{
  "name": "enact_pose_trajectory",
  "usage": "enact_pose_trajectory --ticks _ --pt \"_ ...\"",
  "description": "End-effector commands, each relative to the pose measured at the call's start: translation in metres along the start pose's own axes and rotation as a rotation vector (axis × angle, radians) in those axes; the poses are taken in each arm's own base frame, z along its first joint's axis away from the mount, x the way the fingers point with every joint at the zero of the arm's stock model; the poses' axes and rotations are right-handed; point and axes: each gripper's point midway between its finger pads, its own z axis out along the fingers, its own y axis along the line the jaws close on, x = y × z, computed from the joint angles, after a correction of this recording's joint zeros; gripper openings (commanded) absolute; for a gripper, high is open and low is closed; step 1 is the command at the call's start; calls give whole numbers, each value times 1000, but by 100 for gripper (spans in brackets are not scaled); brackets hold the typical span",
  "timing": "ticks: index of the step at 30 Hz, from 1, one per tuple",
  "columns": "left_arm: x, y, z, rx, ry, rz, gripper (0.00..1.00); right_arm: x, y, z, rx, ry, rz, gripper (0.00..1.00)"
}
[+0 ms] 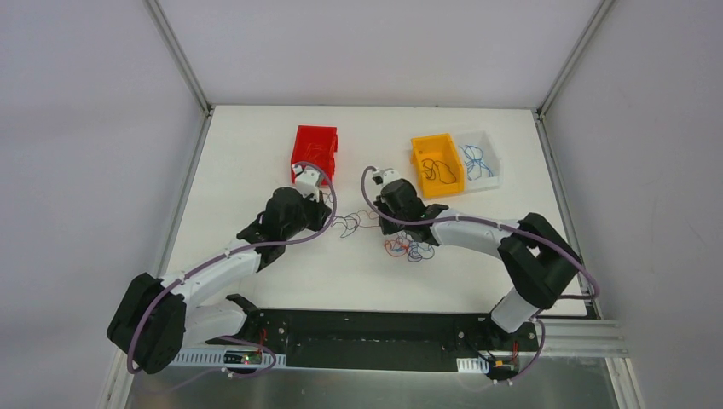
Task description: Untangle the cables
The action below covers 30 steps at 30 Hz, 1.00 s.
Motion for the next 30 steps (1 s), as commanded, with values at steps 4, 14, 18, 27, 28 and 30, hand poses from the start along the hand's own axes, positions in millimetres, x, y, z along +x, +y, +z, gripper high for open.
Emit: enact_pose_trajectory --ticks 4,14,18,27,28,30 --pt "-9 51 -14 -291 -49 -38 0 -12 -63 -39 293 -144 171 0" --pt "-13 69 -24 -390 -95 -39 0 4 -120 -67 400 -273 409 0" --pt "-12 63 -20 -356 -90 -31 0 3 -118 -62 378 -299 438 0" --pt "-12 61 -19 -337 -95 -15 0 0 -119 -64 376 -328 467 0" --pt "-13 61 -18 -335 -100 -13 0 -1 -121 -65 384 -337 473 0" --pt "-12 59 -17 -323 -102 -6 0 -2 -122 -64 386 -343 484 0"
